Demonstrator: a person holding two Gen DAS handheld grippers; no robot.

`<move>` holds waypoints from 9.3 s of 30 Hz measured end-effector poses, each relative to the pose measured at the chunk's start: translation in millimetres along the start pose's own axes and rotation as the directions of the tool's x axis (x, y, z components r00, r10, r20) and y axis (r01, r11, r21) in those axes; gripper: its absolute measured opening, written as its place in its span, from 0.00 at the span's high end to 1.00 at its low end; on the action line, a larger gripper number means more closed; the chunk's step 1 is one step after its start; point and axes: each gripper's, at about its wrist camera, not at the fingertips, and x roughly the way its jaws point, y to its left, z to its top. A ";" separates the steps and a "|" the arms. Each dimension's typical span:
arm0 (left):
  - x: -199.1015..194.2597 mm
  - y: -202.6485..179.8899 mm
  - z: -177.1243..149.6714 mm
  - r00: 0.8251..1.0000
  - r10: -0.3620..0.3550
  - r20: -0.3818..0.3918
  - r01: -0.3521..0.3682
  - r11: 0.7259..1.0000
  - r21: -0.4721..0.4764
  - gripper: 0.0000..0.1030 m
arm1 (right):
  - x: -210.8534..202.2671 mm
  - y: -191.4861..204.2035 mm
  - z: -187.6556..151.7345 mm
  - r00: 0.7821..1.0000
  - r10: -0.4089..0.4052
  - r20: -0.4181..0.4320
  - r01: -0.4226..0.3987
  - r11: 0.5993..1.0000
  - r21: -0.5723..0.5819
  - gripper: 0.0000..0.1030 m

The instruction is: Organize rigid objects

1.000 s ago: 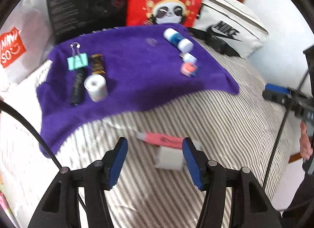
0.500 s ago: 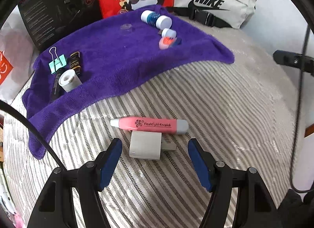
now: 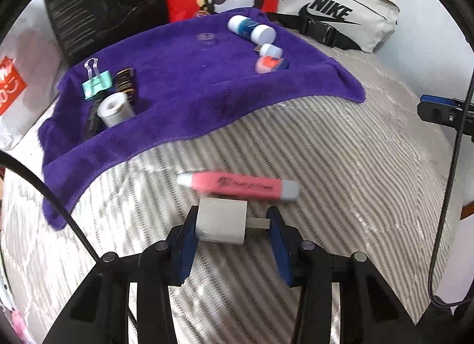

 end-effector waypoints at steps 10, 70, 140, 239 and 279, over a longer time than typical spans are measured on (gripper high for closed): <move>-14.0 69.0 -33.7 0.995 0.094 -0.023 -0.096 0.982 -0.162 0.59 | 21.0 57.8 3.4 0.992 0.128 -0.013 -0.129 0.981 -0.149 0.36; -17.9 91.6 -67.2 0.987 0.147 0.060 -0.125 0.953 -0.274 0.59 | 80.7 104.2 -9.6 0.996 0.082 -0.033 -0.088 0.949 -0.303 0.83; -47.7 117.8 1.6 0.982 0.123 0.146 -0.075 0.953 -0.294 0.59 | 54.7 86.8 87.5 0.974 0.203 0.101 -0.185 0.969 -0.164 0.85; 80.1 47.1 120.7 0.987 0.154 0.054 -0.141 0.971 -0.194 0.59 | 59.1 9.6 61.3 0.967 0.248 0.054 -0.250 0.968 0.034 0.74; -147.2 27.6 15.4 0.946 0.210 0.245 -0.134 0.946 -0.294 0.00 | -47.0 83.6 35.5 0.983 0.095 0.154 -0.093 0.995 -0.024 0.00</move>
